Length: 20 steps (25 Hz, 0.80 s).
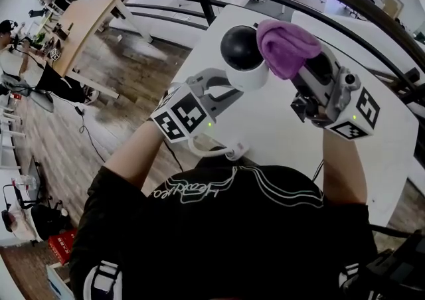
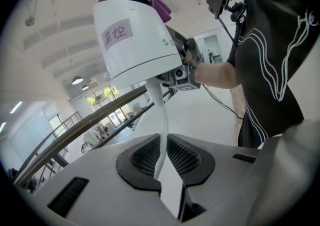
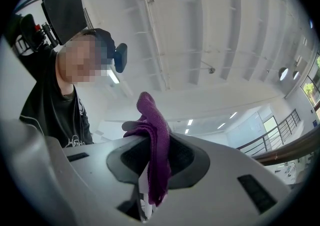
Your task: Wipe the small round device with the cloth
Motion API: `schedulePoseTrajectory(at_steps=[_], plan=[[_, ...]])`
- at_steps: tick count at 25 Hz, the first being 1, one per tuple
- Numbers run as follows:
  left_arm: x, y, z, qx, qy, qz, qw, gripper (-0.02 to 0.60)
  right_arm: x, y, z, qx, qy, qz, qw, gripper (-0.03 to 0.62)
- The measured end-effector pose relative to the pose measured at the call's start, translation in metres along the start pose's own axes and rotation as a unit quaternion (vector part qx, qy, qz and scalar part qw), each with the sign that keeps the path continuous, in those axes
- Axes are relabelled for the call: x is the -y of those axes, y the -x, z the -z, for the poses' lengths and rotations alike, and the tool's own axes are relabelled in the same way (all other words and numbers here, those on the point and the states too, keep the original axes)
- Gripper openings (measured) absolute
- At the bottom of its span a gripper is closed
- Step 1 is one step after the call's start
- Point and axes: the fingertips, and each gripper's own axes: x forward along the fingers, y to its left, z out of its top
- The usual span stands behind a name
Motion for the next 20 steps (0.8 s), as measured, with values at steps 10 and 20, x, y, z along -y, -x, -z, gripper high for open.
schedulePoseTrajectory(at_steps=[10,20], plan=[[0.001,0.000,-0.007,0.009,-0.001,-0.004,1.0000,0.052,-0.019,0.017,0.012,-0.017,-0.006,0.006,1.000,0.072],[0.002,0.001,-0.002,0.008,0.012,-0.005,0.9999,0.052,-0.040,0.028,0.042,-0.043,-0.019,0.012,0.999,0.072]])
